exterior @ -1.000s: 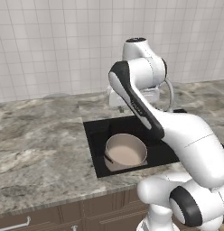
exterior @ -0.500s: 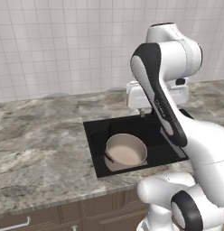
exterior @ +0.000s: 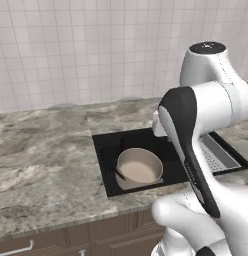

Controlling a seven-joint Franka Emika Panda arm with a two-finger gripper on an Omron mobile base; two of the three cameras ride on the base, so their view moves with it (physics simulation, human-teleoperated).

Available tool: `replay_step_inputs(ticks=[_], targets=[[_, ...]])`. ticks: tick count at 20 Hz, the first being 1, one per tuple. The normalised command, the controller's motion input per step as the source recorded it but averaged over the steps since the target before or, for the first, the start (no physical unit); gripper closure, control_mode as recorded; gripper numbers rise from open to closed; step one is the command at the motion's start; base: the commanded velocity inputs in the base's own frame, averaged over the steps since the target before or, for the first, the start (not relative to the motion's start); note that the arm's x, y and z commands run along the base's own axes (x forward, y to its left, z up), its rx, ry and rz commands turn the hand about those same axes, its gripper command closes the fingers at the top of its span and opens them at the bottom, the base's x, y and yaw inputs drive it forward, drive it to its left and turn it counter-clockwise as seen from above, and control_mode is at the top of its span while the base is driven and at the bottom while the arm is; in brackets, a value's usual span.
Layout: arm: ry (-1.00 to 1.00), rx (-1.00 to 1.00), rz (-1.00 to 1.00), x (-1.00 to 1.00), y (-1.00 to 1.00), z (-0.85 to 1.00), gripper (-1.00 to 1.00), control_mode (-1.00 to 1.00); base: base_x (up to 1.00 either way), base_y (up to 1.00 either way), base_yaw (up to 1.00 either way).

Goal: Move the pot and pan from the stove into the sink.

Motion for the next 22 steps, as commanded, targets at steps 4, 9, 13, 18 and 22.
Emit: replay_step_inputs(ticks=[4, 9, 13, 18, 22], targets=[[-0.5, -0.01, 0.06, -0.34, -0.29, -0.26, -1.0, -1.0, 0.0, 0.0, 0.0], [-0.24, 0.01, 0.02, -0.06, -0.17, -0.27, -1.0, -1.0, 0.0, 0.0, 0.0], [-0.13, 0.0, 0.03, 0.01, -0.06, -0.3, -1.0, -1.0, 0.0, 0.0, 0.0], [-0.12, 0.0, 0.05, 0.0, -0.09, -0.23, -1.0, -1.0, 0.0, 0.0, 0.0], [0.0, 0.0, 0.0, -0.03, 0.0, 0.0, -1.0, -1.0, 0.0, 0.0, 0.0]])
